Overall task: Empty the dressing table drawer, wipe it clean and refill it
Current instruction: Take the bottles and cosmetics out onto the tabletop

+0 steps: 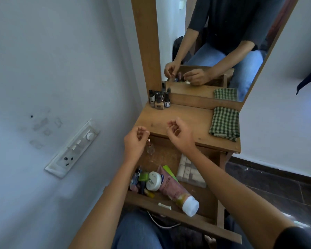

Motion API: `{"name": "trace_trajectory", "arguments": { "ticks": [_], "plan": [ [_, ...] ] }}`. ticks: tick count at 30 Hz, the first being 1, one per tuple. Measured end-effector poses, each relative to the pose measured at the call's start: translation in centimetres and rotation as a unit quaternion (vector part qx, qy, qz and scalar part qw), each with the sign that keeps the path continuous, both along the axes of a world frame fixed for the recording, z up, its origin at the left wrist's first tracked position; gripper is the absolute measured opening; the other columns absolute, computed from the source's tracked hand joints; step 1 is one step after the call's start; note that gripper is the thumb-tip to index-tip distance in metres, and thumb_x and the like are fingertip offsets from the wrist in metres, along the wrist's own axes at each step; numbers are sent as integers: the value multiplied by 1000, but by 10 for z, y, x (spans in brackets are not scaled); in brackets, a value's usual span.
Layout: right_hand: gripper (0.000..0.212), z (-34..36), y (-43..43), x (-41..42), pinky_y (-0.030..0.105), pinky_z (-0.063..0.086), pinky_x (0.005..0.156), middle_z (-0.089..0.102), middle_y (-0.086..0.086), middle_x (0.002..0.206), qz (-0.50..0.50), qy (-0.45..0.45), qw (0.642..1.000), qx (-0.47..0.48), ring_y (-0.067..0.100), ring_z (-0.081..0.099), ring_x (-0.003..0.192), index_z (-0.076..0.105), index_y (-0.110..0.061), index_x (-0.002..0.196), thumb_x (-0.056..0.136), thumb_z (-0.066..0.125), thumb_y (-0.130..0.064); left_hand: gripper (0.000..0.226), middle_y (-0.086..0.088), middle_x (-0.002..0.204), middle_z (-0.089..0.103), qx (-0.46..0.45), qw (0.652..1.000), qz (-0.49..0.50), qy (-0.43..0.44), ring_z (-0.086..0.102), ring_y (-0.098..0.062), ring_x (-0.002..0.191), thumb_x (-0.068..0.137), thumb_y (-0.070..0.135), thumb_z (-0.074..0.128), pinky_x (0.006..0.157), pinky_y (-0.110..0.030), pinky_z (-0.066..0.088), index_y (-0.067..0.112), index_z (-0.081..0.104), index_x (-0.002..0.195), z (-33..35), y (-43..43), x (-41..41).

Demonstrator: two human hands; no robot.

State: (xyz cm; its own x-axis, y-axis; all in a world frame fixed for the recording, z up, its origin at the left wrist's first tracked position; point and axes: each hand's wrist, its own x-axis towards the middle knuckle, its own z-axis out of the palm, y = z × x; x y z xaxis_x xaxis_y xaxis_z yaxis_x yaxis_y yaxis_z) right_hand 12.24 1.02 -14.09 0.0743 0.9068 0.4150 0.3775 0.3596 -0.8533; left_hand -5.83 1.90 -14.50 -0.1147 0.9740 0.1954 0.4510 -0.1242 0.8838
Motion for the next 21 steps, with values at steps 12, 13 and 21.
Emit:
{"name": "trace_trajectory", "arguments": {
  "ticks": [12,13,21],
  "plan": [
    [48,-37,-73,-44,37,42,92,63,11,108,216,-393,867,-218,29,55,106,54,-11,120,82,66,-38,23,1,108,66,-69,863,-157,474,56,-21,105,85,17,65,90,-38,48,26,67,106,0,-57,-29],
    [55,-39,-75,-49,41,37,100,60,12,118,210,-424,853,-221,31,49,116,50,-12,125,82,64,-42,25,0,112,62,-60,850,-154,500,52,-22,109,86,17,65,92,-37,46,26,67,109,1,-59,-30],
    [62,-35,-79,-78,50,23,105,43,13,140,151,-464,828,-277,36,26,132,51,-11,130,85,56,-53,28,-4,127,39,-47,771,-156,616,32,-27,120,82,25,67,98,-42,31,25,68,110,0,-69,-42]
  ]
}}
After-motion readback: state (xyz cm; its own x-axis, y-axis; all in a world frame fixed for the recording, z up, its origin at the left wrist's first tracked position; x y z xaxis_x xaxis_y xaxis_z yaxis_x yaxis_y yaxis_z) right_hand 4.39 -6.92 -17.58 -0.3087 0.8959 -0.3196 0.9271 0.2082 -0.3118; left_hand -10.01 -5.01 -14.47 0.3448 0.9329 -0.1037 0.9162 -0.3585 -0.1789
